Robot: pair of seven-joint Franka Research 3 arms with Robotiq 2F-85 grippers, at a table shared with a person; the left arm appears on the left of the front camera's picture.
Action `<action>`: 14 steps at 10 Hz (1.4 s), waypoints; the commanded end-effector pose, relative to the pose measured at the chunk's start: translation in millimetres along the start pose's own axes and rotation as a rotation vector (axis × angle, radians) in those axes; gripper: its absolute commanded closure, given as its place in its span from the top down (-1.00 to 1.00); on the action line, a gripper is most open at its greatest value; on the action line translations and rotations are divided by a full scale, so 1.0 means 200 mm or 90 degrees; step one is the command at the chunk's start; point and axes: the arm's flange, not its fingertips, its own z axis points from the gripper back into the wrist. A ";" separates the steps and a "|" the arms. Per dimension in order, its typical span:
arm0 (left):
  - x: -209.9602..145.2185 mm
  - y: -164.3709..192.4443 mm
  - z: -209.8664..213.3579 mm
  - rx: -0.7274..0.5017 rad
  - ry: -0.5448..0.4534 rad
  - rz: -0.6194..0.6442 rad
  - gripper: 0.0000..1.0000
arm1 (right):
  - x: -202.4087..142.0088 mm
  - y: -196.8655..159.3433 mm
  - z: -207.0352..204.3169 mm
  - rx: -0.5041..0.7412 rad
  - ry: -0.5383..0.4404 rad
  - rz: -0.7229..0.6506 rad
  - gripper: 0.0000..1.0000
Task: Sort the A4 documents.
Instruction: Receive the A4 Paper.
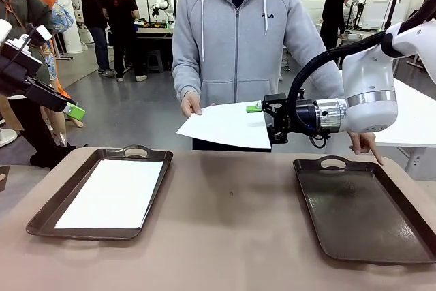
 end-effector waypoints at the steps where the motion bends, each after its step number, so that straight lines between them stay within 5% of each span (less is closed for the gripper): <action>1: 0.00 0.00 0.00 0.005 0.005 -0.004 1.00 | 0.02 -0.01 0.00 0.008 0.008 -0.005 0.31; 8: 0.00 0.00 0.00 0.005 0.005 -0.004 1.00 | 0.03 -0.01 0.02 0.010 0.013 -0.008 -1.00; 14: 0.00 0.00 0.00 0.005 0.005 -0.004 1.00 | 0.02 -0.01 0.03 0.008 0.019 -0.009 -1.00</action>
